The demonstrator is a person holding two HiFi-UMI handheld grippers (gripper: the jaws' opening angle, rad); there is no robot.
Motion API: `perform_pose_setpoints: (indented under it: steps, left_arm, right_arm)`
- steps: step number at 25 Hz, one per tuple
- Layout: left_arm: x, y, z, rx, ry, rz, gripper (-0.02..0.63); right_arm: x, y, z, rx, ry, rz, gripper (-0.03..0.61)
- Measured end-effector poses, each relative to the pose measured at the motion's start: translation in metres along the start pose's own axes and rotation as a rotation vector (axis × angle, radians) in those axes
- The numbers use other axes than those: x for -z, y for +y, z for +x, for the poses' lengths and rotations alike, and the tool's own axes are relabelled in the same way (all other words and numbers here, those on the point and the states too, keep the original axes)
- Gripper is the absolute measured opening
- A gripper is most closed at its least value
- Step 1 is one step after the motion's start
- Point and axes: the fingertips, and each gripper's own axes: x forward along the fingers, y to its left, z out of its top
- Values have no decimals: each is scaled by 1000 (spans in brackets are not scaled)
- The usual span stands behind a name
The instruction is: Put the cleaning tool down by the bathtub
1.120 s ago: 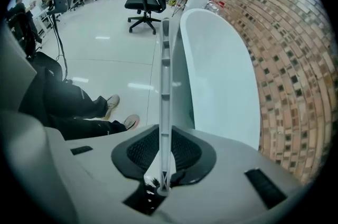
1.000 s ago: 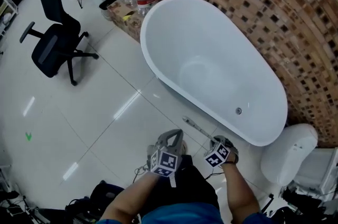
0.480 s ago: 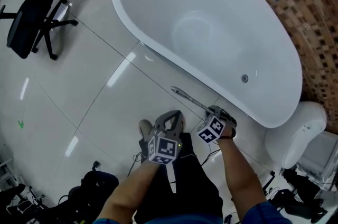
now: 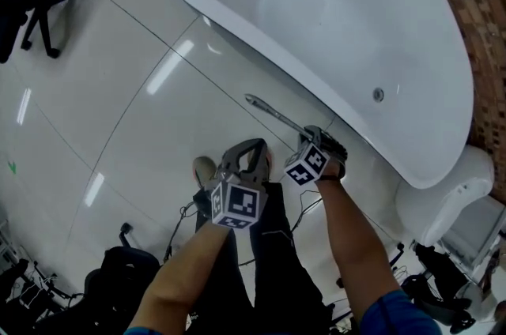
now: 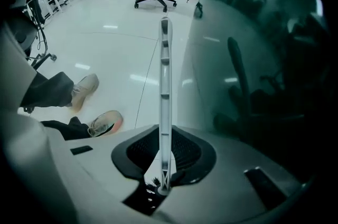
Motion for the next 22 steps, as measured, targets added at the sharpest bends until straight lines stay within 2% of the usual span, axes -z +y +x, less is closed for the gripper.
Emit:
perform_pose_setpoints:
  steps: [4, 10, 15, 18, 22]
  left_arm:
    - [26, 6, 38, 19, 15, 34, 2]
    - [77, 19, 72, 16, 25, -35, 2]
    - [111, 36, 107, -7, 42, -73, 2]
    - [115, 45, 135, 4, 36, -41, 2]
    - [115, 54, 158, 18, 24, 0, 2]
  right_arm:
    - [5, -3, 46, 8, 7, 22, 77]
    - [11, 1, 125, 8, 42, -20, 77]
    - [20, 1, 185, -8, 105, 18, 78]
    - [27, 8, 208, -16, 136, 54, 78]
    - [33, 8, 242, -14, 159, 42, 81]
